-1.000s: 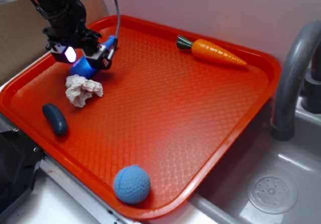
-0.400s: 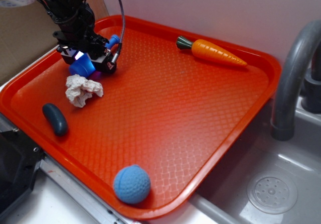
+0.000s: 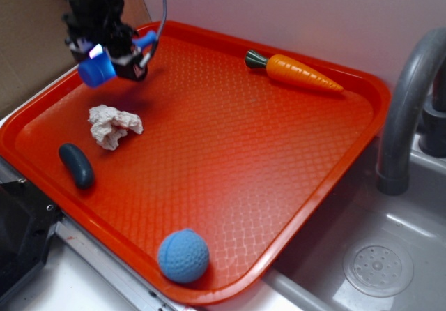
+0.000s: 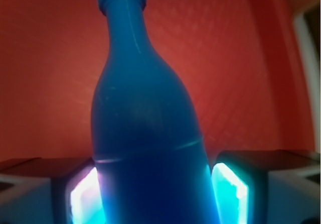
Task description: Grab the blue bottle.
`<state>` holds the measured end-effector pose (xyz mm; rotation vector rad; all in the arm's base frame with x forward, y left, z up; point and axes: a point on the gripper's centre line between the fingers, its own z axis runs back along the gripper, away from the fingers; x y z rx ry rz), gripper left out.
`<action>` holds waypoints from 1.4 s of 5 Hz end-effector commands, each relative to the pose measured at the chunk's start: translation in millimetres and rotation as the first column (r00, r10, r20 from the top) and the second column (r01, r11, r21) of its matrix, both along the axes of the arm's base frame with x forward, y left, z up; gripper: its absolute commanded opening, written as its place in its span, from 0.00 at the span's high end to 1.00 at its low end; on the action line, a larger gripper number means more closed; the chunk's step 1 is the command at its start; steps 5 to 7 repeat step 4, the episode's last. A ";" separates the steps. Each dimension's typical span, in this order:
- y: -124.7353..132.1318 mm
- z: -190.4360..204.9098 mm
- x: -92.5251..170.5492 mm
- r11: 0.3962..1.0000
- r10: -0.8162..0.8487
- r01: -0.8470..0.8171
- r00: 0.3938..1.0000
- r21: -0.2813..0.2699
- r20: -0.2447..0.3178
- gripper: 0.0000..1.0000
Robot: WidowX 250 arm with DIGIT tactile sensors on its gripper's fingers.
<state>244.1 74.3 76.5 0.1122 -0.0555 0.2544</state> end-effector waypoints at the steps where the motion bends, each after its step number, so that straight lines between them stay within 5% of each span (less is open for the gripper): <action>1: -65.9 90.6 -0.8 0.969 -0.199 0.221 0.963 -0.111 0.181 1.00; 3: -109.7 127.3 -23.8 0.920 -0.297 0.346 0.921 -0.182 0.251 1.00; 7: -110.4 123.3 -26.8 0.918 -0.271 0.335 0.919 -0.210 0.285 1.00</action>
